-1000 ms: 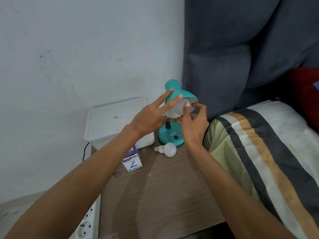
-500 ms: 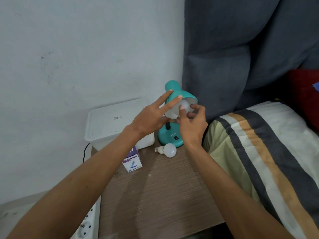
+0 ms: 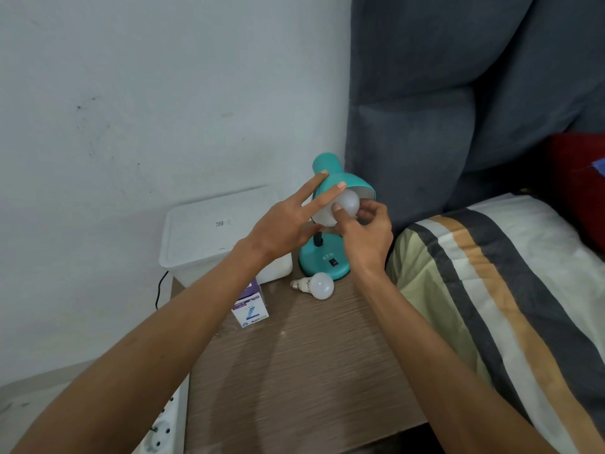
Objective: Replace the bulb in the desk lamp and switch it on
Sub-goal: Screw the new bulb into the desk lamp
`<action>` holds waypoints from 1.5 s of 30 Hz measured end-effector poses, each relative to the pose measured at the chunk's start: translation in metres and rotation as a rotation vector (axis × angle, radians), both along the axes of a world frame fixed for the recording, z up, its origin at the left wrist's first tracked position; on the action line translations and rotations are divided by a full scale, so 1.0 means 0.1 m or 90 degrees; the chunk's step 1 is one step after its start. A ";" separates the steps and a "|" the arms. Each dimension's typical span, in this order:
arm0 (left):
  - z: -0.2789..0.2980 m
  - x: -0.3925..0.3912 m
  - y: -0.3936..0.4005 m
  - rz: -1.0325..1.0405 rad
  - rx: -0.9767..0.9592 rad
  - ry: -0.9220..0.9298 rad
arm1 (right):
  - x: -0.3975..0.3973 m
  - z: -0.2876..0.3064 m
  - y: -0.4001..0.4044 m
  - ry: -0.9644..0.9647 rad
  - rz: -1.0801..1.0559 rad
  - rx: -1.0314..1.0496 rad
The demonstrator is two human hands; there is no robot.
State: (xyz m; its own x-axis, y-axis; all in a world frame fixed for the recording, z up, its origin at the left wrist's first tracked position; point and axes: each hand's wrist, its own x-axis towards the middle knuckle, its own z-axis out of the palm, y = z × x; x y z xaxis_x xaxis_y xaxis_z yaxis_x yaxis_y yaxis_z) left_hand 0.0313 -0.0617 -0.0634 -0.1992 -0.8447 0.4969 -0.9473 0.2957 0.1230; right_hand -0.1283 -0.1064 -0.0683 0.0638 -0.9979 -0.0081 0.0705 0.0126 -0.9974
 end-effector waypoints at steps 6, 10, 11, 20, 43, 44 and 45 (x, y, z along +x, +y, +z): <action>0.01 0.00 0.00 -0.004 -0.001 -0.009 | 0.02 0.04 -0.03 -0.067 0.005 0.082; 0.00 0.02 -0.01 -0.003 -0.003 -0.011 | 0.00 0.06 -0.05 -0.057 -0.020 0.054; 0.01 0.01 -0.01 -0.003 -0.003 -0.011 | -0.01 0.07 -0.05 -0.064 -0.012 0.050; 0.01 0.01 0.00 -0.002 -0.009 -0.010 | -0.04 0.04 -0.03 -0.062 0.042 0.060; 0.03 -0.01 0.01 -0.003 -0.017 -0.009 | -0.04 -0.03 -0.01 0.207 -0.015 -0.252; 0.03 -0.01 0.00 -0.002 -0.019 -0.008 | -0.04 -0.04 -0.01 0.218 0.000 -0.267; 0.03 -0.01 0.01 -0.002 -0.020 -0.009 | -0.04 -0.05 -0.01 0.232 0.015 -0.282</action>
